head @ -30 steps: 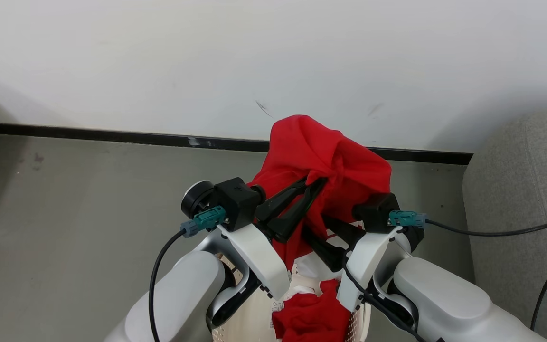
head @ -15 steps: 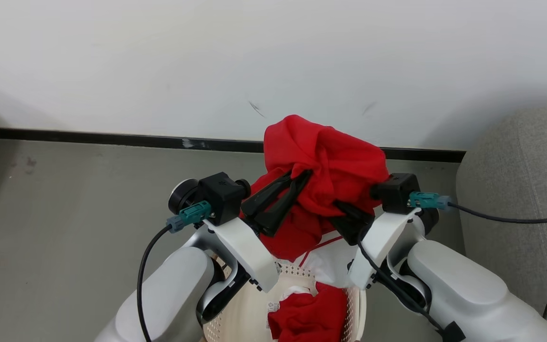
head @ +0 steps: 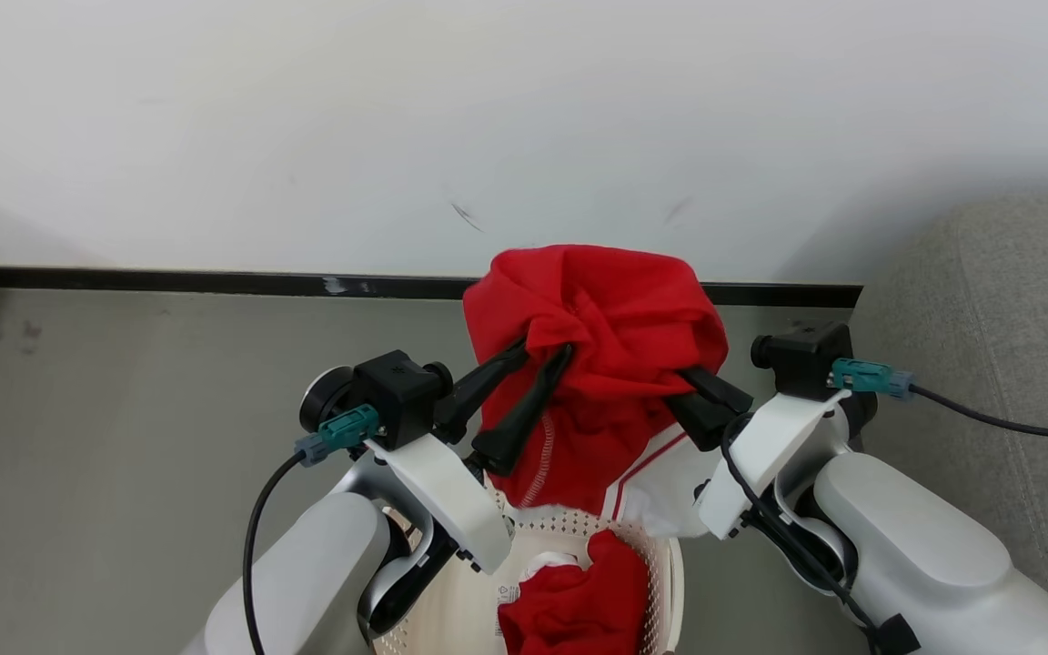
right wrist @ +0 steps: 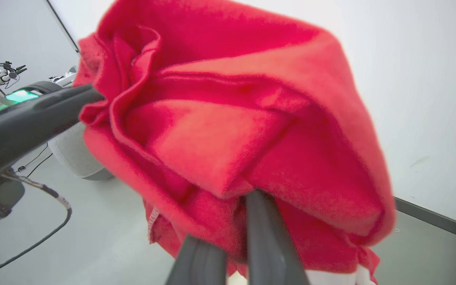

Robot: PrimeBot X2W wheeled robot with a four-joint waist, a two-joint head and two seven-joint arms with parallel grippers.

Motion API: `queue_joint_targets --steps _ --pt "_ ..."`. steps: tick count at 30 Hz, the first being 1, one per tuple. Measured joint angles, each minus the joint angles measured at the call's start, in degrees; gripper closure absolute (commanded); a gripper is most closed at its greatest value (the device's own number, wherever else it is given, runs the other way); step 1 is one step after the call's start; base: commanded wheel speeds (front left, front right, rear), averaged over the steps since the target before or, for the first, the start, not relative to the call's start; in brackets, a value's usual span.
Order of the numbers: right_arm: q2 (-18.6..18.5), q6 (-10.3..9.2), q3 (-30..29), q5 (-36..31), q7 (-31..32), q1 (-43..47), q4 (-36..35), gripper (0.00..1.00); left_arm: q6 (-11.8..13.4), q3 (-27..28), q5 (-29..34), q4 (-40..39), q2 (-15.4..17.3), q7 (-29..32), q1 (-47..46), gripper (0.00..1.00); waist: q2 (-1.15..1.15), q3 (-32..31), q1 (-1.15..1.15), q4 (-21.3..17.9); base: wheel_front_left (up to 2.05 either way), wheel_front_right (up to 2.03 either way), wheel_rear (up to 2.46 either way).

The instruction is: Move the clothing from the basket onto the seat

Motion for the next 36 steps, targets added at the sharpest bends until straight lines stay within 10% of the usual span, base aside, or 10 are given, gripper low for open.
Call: queue_joint_targets --steps 1,36 --pt "-0.13 0.0 -0.47 -0.2 0.01 0.16 -0.15 1.0 0.11 0.0 0.0 -0.01 0.0 -0.35 0.25 0.0 0.0 -0.03 0.0 -0.18 0.0 0.0 0.0" --pt "-4.04 0.0 -23.36 -7.65 0.01 10.43 -10.78 1.0 0.04 -2.47 -0.13 -1.26 2.78 -1.9 1.63 0.0 0.0 -0.11 0.0 -9.73 0.0 0.0 0.0"
